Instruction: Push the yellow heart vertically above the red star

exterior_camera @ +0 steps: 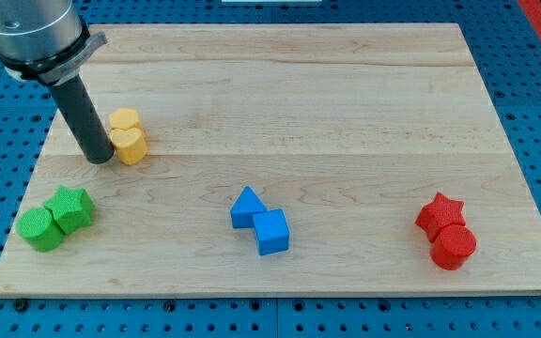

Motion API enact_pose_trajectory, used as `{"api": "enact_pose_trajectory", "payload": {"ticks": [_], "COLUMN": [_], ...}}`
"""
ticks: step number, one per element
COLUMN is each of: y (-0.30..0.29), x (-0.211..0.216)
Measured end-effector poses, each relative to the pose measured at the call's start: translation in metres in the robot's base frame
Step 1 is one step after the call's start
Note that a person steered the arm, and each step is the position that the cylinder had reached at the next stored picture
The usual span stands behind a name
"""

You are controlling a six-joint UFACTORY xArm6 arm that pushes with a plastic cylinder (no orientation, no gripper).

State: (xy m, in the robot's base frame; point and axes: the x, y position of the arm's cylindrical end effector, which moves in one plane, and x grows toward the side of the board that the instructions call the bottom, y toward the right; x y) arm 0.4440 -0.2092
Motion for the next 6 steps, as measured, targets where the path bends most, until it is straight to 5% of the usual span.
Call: {"api": "enact_pose_trajectory", "payload": {"ticks": [4, 5, 6], "y": [0.001, 0.125, 0.171], "x": [-0.019, -0.026, -0.017]}}
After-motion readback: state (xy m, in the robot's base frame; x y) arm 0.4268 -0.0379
